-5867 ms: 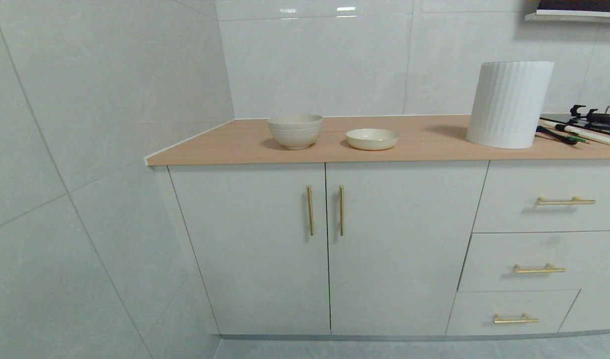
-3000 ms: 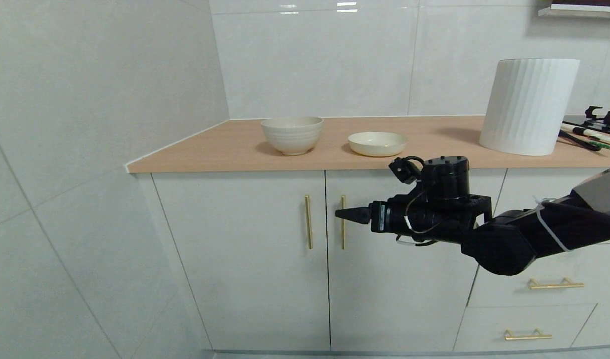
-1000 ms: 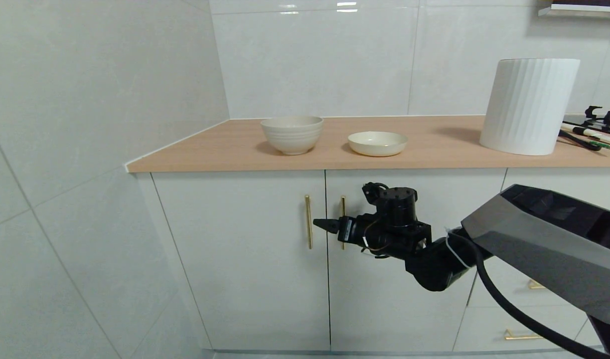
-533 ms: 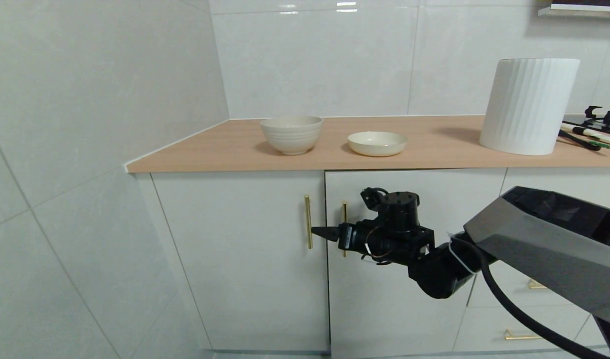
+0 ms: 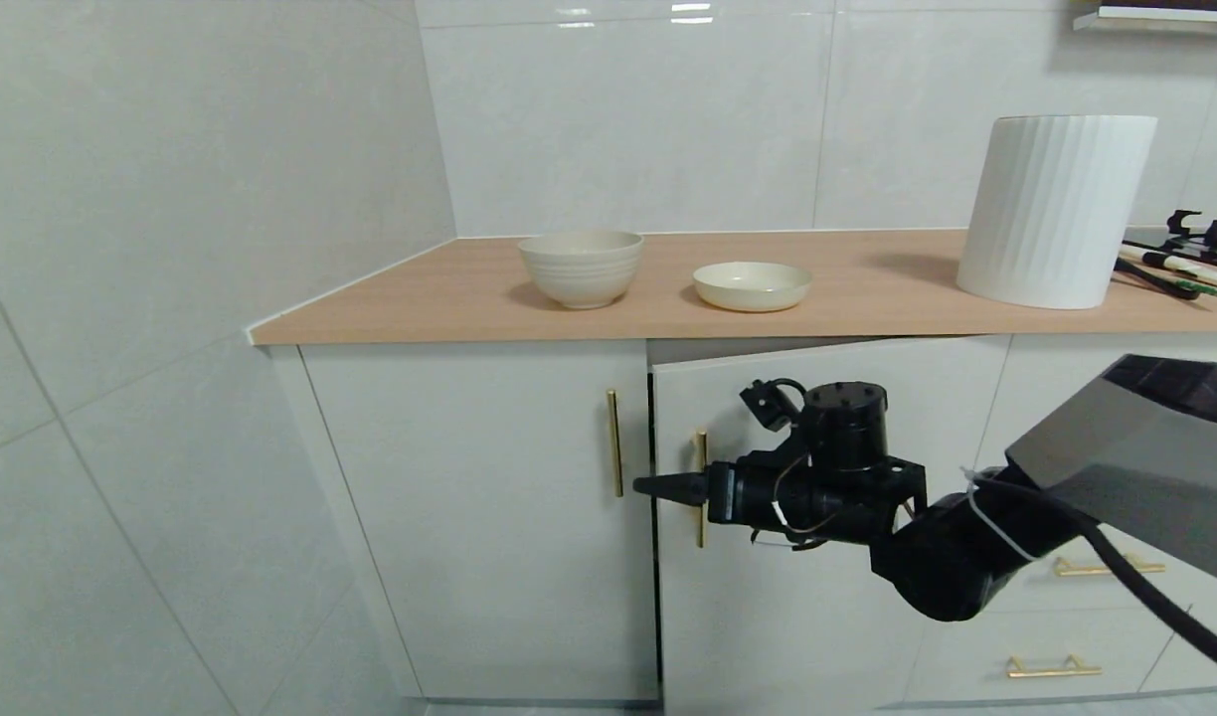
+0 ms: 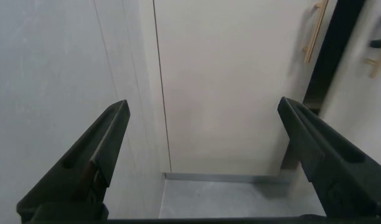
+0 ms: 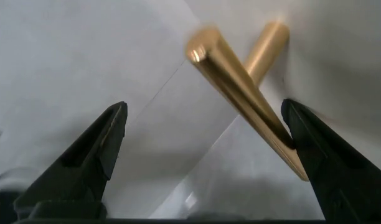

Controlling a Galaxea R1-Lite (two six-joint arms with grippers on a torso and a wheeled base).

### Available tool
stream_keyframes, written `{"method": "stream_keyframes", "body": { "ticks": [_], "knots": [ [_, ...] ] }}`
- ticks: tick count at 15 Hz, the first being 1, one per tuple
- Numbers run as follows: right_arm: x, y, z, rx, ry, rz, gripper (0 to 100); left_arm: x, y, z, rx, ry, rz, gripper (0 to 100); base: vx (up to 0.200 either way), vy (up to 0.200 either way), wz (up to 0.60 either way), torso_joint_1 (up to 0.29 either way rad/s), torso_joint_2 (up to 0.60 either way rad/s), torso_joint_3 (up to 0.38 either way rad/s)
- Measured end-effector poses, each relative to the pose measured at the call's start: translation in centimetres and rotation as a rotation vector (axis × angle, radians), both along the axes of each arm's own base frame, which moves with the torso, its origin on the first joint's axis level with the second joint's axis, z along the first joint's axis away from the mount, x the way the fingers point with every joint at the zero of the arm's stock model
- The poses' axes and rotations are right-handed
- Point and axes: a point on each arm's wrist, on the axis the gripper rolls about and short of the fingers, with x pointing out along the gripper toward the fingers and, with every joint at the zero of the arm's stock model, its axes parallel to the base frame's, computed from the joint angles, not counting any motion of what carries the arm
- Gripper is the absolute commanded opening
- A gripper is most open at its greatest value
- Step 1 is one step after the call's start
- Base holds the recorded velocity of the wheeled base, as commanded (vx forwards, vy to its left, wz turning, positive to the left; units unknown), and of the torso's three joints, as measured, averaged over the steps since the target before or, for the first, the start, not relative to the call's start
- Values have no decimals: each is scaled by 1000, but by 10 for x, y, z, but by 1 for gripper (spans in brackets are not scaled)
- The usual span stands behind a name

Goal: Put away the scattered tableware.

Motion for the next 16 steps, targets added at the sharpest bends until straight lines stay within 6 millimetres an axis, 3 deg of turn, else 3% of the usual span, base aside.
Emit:
{"method": "stream_keyframes", "body": {
  "ticks": [6, 8, 12, 14, 16],
  "knots": [
    [-34, -23, 15, -11, 8, 42, 100, 0, 0, 2, 2, -13, -4, 100, 0, 0, 0, 0, 0, 0],
    [-41, -27, 20, -5, 7, 61, 100, -4, -1, 15, -8, -46, -37, 100, 0, 0, 0, 0, 0, 0],
    [-53, -35, 22, 1, 18, 102, 100, -10, -3, 68, -44, -38, -288, 100, 0, 0, 0, 0, 0, 0],
    [-55, -36, 24, 7, 8, 106, 100, 5, -5, 94, -78, 43, -409, 100, 0, 0, 0, 0, 0, 0],
    [-58, -34, 24, 6, 9, 110, 100, 37, -10, 119, -118, 152, -489, 100, 0, 0, 0, 0, 0, 0]
  ]
}}
